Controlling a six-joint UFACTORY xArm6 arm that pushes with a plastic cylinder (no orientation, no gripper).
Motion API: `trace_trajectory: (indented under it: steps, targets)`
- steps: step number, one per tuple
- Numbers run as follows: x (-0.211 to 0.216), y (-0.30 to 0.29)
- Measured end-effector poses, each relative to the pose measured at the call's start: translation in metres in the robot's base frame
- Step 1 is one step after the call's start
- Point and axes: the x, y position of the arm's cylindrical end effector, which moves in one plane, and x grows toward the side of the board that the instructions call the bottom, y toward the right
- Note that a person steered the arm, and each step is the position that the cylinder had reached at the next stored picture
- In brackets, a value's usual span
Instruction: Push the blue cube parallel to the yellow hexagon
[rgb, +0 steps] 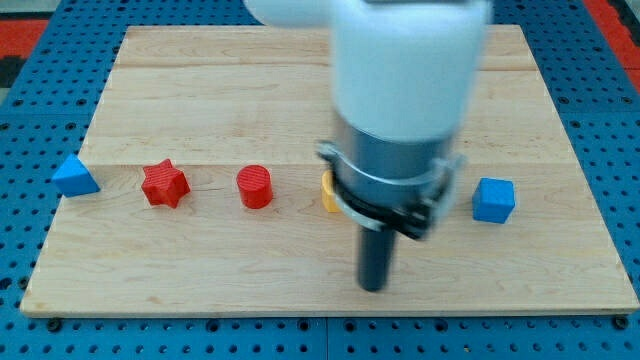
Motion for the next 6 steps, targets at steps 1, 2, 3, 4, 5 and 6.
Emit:
trace_trajectory:
  steps: [1,2,3,4,5,6]
  targets:
    - [-0.001,0.119]
    - [-0.039,0.189]
    - [-0.089,0.183]
    - [-0.104,0.156]
    - [-0.088,0.13]
    - [-0.075,0.132]
